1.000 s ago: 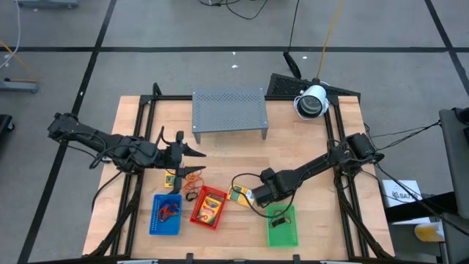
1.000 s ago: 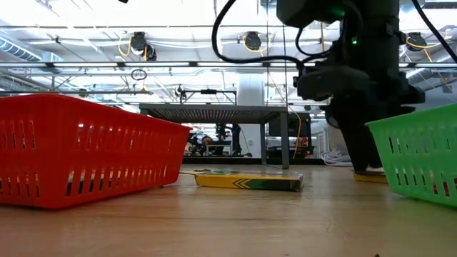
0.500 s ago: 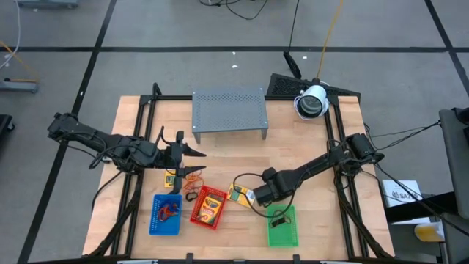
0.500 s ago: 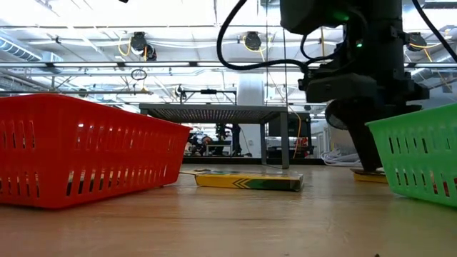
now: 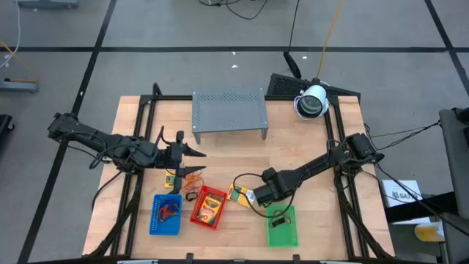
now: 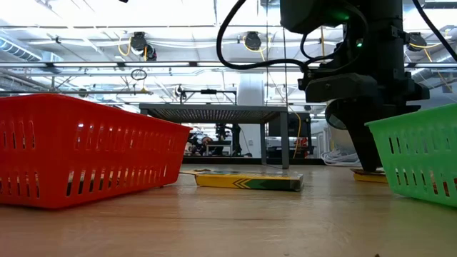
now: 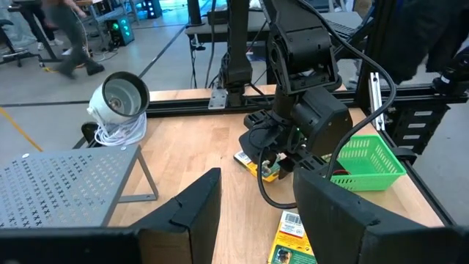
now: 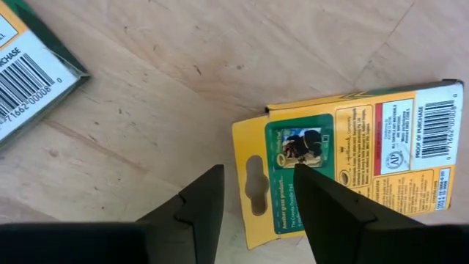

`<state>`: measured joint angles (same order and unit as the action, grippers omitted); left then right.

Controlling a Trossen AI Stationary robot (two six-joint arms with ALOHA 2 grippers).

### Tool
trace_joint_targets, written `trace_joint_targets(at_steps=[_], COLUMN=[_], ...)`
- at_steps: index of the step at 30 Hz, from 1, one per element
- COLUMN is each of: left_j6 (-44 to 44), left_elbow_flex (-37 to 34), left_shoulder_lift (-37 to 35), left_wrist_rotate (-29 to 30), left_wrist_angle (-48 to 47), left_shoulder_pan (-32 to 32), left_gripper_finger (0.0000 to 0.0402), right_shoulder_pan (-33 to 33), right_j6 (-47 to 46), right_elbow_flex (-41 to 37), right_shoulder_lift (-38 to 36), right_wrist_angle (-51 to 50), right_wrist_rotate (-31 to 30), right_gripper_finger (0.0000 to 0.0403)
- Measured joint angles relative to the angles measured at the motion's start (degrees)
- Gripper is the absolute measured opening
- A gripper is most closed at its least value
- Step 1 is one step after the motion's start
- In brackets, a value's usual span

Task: Pick & Place Office Desk Supplies
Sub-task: Put the right yellow crayon box into the red basket

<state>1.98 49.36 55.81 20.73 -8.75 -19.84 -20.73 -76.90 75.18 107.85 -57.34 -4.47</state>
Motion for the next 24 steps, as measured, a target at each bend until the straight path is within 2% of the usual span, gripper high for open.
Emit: trace_joint_targets(at_steps=[24], left_j6=[0.00], left_elbow_flex=[0.00], left_shoulder_lift=[0.00], left_wrist_rotate=[-0.20], left_wrist_angle=[-0.02], left_shoulder_pan=[0.00], left_gripper_finger=[0.0182], right_shoulder_pan=[-0.02], right_j6=[5.12], right_elbow_flex=[0.13], right_shoulder_lift=[2.36], right_wrist_angle=[1.07], right_wrist_rotate=[0.00], right_gripper_finger=[0.0157])
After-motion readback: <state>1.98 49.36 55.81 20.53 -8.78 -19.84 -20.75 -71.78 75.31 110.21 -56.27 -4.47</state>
